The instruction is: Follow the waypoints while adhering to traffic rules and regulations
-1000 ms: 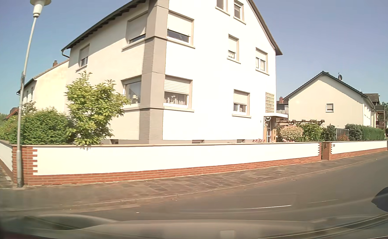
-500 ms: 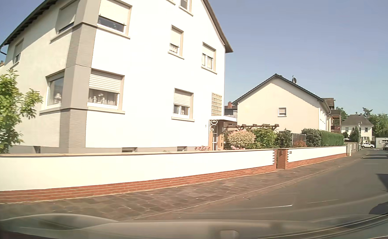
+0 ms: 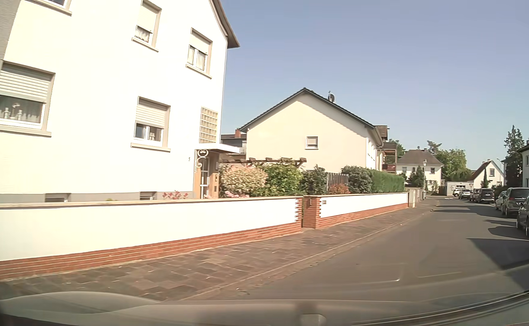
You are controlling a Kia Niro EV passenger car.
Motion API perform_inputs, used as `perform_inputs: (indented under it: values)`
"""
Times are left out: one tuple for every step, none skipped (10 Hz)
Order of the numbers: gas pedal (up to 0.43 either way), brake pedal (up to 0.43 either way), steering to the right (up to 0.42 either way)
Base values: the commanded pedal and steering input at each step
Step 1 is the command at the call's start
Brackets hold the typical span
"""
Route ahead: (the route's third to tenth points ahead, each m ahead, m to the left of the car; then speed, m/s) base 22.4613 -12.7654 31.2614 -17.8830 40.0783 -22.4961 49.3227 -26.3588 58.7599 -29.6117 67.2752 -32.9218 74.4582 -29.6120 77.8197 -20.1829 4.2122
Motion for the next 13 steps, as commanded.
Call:
perform_inputs:
  values:
    - [0.087,0.030,0.424]
    - [0.087,0.030,0.423]
    - [0.087,0.030,0.418]
    - [0.087,0.030,0.413]
    - [0.087,0.030,0.409]
    - [0.087,0.030,0.404]
    - [0.098,0.030,0.394]
    - [0.110,0.030,0.368]
    - [0.110,0.030,0.336]
    - [0.118,0.030,0.288]
    - [0.118,0.030,0.241]
    - [0.118,0.030,0.204]
    - [0.118,0.030,0.163]
